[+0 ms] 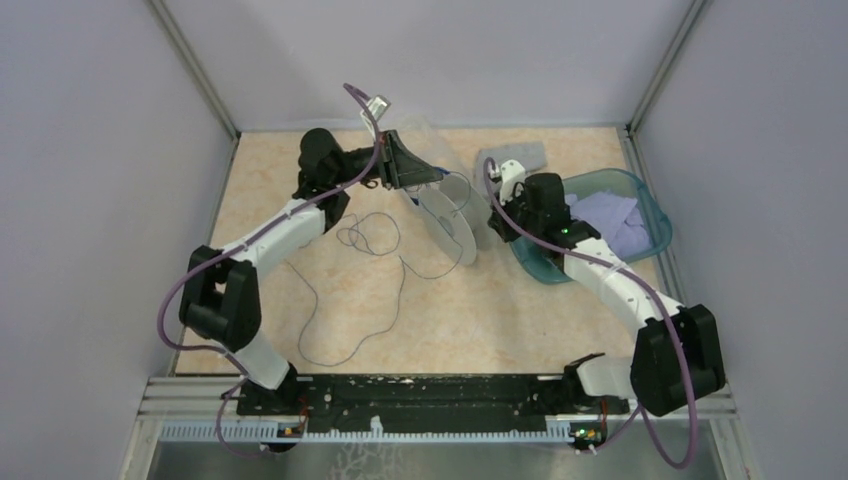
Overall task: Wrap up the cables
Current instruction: Wrap the cable around the cable reel.
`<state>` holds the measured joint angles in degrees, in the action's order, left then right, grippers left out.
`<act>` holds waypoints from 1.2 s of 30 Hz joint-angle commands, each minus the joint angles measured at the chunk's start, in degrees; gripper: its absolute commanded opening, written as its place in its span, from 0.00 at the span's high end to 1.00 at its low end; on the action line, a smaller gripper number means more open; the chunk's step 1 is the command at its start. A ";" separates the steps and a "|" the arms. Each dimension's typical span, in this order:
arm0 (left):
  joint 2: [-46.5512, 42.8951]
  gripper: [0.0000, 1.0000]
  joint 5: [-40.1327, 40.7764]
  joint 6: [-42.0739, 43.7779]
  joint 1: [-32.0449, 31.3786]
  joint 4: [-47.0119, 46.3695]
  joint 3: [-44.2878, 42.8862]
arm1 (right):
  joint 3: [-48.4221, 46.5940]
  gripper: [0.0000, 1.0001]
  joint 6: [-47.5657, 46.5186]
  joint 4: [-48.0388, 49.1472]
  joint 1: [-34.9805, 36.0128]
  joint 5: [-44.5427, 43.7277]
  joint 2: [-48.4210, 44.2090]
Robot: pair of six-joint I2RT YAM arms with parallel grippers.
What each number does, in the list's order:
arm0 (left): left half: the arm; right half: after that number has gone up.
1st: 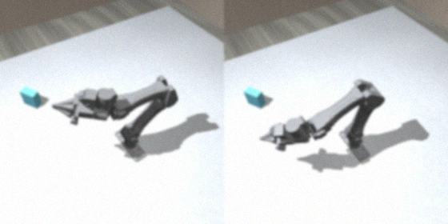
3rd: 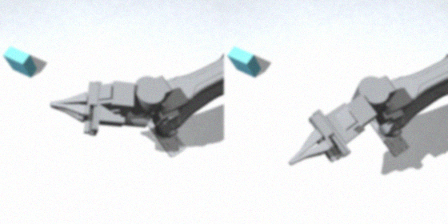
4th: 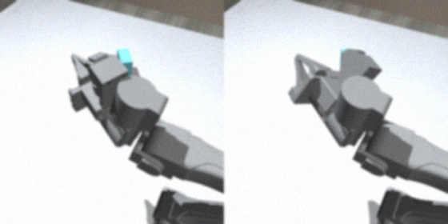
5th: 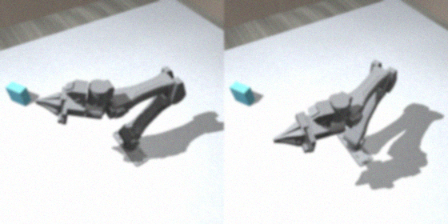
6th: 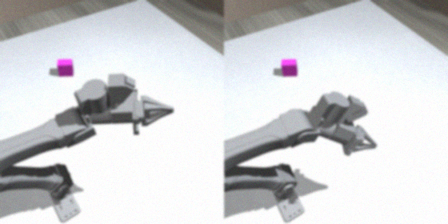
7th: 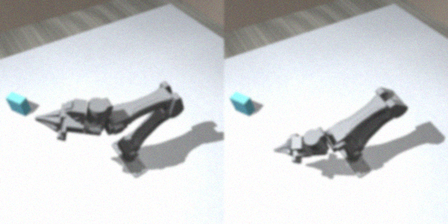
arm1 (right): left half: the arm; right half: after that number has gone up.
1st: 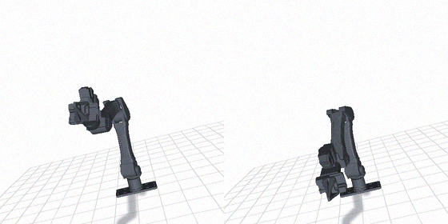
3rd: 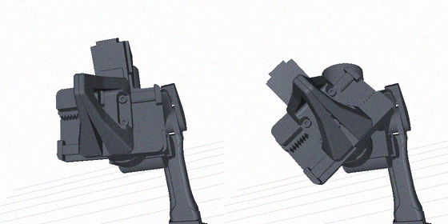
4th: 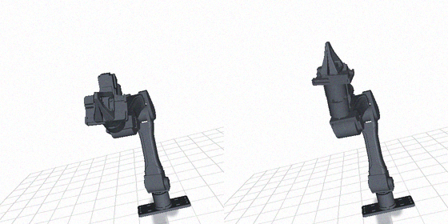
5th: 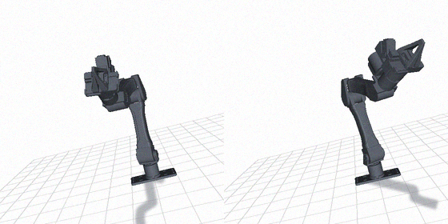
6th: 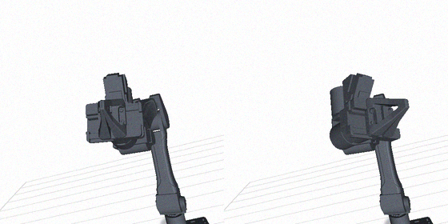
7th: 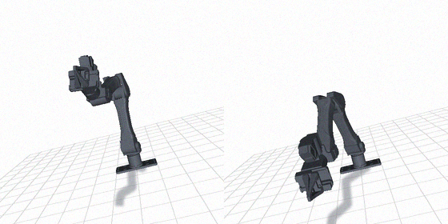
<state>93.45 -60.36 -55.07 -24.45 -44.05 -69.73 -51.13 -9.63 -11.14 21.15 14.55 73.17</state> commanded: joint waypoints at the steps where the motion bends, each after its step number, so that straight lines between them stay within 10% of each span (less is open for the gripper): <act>1: 4.21 1.00 6.78 -5.57 -1.22 -0.10 -2.62 | 0.92 1.00 9.13 4.76 0.26 -6.23 -2.42; 36: 15.83 1.00 16.18 -10.44 -0.28 25.47 -12.57 | -1.31 0.92 10.60 8.14 4.89 -12.80 -0.97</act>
<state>109.08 -44.25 -65.69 -25.10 -18.87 -80.86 -48.51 1.43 -5.65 25.50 1.13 72.18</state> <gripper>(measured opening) 0.006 0.061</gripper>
